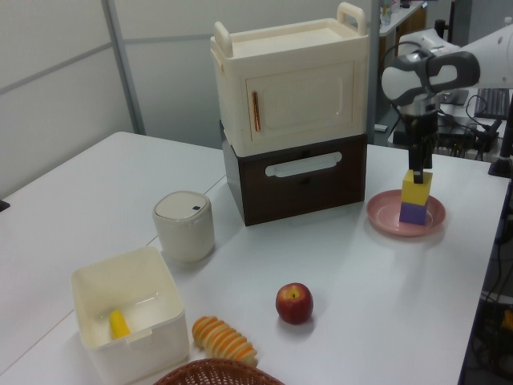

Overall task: Put the yellow cube on the table
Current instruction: 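Lower the gripper and grasp the yellow cube atop the purple block, then lift the yellow cube off the purple block and carry it off the plate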

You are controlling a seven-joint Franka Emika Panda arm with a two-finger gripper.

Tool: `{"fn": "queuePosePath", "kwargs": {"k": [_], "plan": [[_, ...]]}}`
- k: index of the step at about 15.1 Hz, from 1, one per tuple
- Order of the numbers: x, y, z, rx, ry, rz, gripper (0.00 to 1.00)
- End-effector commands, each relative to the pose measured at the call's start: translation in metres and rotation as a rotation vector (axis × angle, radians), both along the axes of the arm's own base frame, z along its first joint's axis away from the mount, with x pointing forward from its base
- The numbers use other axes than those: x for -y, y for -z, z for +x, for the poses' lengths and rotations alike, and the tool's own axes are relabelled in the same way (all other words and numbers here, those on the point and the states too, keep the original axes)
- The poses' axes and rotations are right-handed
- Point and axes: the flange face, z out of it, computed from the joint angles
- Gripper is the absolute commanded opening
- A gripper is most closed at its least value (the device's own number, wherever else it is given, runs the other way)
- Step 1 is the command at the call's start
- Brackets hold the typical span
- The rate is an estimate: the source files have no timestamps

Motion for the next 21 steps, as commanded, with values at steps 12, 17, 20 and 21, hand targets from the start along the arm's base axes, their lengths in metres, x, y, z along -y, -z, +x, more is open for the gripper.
{"fn": "queuePosePath", "kwargs": {"k": [12, 17, 20, 21], "plan": [[-0.043, -0.050, 0.029, 0.018, -0.125, -0.010, 0.51], [-0.121, -0.064, 0.077, 0.020, -0.148, -0.021, 0.57], [-0.175, -0.060, 0.104, 0.020, -0.119, -0.041, 0.77], [-0.191, -0.060, 0.112, 0.022, -0.107, -0.048, 0.93]]}}
